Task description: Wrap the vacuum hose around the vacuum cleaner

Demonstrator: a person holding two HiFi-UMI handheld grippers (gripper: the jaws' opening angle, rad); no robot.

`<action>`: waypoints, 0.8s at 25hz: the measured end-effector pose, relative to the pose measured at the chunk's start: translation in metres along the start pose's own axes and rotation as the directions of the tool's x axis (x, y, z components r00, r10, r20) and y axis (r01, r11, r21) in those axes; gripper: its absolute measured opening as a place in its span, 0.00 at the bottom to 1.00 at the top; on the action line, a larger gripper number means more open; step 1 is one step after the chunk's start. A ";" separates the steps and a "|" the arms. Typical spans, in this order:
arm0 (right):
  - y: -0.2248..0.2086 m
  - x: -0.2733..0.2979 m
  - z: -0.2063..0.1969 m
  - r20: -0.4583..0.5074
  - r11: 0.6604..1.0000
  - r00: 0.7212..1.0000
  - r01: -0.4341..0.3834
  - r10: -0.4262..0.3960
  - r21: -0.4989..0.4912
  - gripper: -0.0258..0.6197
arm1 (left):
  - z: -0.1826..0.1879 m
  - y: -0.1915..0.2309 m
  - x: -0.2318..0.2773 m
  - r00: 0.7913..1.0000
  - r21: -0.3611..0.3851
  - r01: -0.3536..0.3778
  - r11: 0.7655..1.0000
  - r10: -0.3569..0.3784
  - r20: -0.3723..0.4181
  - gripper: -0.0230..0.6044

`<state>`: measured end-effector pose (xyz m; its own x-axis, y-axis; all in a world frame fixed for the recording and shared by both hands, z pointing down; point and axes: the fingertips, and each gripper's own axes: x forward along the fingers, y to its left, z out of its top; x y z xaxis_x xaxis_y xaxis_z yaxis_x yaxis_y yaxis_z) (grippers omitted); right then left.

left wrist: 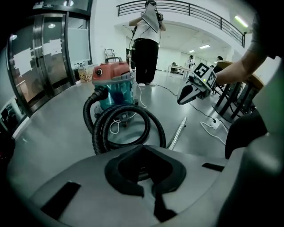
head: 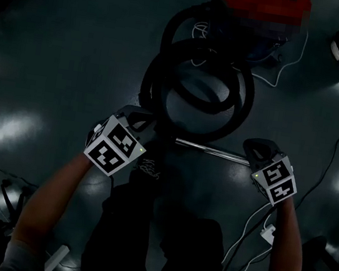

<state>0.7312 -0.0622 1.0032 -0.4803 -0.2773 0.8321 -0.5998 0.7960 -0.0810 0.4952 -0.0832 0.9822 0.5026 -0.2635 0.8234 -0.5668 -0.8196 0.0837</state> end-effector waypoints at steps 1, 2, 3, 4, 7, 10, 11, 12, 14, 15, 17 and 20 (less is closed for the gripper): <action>0.008 -0.013 0.013 0.017 1.000 1.000 -0.001 0.001 0.002 0.05 | 0.008 -0.005 -0.017 1.000 -0.002 0.002 1.000 -0.002 0.012 0.05; 0.016 -0.026 0.026 0.036 1.000 0.999 -0.002 0.001 0.002 0.05 | 0.016 -0.011 -0.034 0.999 -0.004 0.003 1.000 -0.003 0.032 0.05; 0.026 -0.040 0.038 0.056 1.000 0.998 -0.001 0.000 0.002 0.05 | 0.025 -0.016 -0.051 0.999 -0.011 0.001 1.000 -0.001 0.053 0.05; 0.036 -0.054 0.050 0.075 1.000 0.997 0.002 -0.002 0.005 0.05 | 0.032 -0.022 -0.069 0.997 -0.022 -0.004 1.000 0.006 0.073 0.05; 0.065 -0.099 0.082 0.150 0.999 0.989 0.008 -0.015 0.045 0.05 | 0.047 -0.035 -0.114 0.995 -0.060 -0.038 0.997 0.043 0.086 0.05; 0.094 -0.142 0.109 0.216 0.996 0.976 0.007 -0.026 0.086 0.05 | 0.054 -0.049 -0.149 0.996 -0.054 -0.056 0.997 0.059 0.061 0.05; 0.102 -0.153 0.119 0.232 0.995 0.972 0.012 -0.036 0.102 0.05 | 0.057 -0.050 -0.162 0.996 -0.042 -0.057 0.998 0.059 0.060 0.05; 0.110 -0.162 0.130 0.250 0.993 0.967 0.017 -0.046 0.120 0.05 | 0.060 -0.050 -0.176 0.996 -0.029 -0.054 0.998 0.056 0.065 0.05; 0.127 -0.177 0.152 0.293 0.988 0.954 0.016 -0.061 0.153 0.05 | 0.067 -0.049 -0.203 0.995 -0.006 -0.046 0.999 0.046 0.087 0.05; 0.134 -0.184 0.165 0.317 0.985 0.946 0.017 -0.071 0.169 0.05 | 0.070 -0.048 -0.217 0.994 0.004 -0.045 0.999 0.044 0.101 0.05; 0.144 -0.195 0.192 0.354 0.977 0.928 0.038 -0.111 0.207 0.05 | 0.077 -0.044 -0.244 0.991 0.017 -0.039 0.999 0.037 0.132 0.05; 0.165 -0.211 0.233 0.376 0.961 0.910 0.074 -0.174 0.266 0.05 | 0.083 -0.044 -0.286 0.983 0.000 -0.006 1.000 0.006 0.185 0.05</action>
<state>0.5841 0.0022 0.6868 -0.5732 -0.5937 0.5648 -0.7823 0.6016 -0.1616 0.4311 -0.0143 0.6965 0.6115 -0.3579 0.7057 -0.5696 -0.8181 0.0787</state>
